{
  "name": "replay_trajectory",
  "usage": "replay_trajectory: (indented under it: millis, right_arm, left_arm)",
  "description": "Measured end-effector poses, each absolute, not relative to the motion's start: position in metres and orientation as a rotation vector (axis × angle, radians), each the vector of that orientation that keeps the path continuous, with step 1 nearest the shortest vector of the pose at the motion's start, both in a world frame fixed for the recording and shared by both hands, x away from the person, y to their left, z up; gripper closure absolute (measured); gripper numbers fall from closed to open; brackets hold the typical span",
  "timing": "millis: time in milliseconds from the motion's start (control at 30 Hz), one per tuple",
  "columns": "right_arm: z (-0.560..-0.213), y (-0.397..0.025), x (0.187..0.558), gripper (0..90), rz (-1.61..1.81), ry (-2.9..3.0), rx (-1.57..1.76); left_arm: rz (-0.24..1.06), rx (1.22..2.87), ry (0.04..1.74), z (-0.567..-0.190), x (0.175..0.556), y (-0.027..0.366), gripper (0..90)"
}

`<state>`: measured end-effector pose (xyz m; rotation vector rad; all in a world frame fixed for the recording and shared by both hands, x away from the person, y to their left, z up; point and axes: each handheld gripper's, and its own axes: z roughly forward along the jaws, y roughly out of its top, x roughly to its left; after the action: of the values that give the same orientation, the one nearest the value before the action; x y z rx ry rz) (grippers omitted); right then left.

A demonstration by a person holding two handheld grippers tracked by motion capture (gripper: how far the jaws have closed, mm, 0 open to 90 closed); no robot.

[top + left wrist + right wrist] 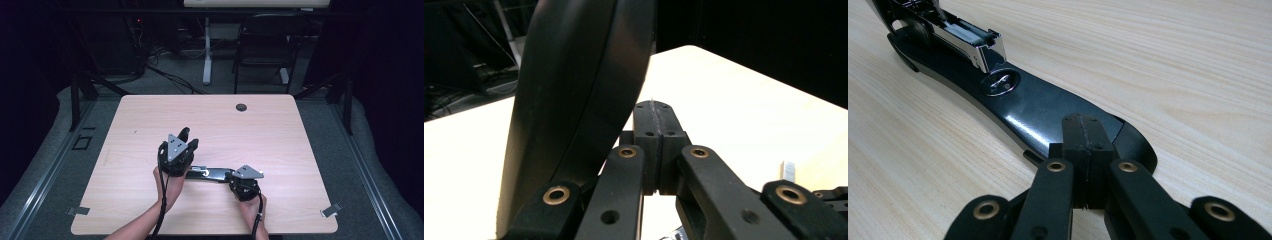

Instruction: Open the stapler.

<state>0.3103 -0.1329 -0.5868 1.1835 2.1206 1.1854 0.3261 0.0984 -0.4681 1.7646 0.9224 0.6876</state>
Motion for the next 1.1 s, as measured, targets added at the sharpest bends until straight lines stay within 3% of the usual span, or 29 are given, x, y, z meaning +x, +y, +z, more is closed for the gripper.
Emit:
replay_trajectory:
  millis: [1100]
  right_arm:
    - [-0.587, -0.133, 0.31, 90.0, 1.181, 2.124, 1.182]
  left_arm:
    - [0.772, 1.775, 0.941, -0.466, 0.324, 0.132, 90.0]
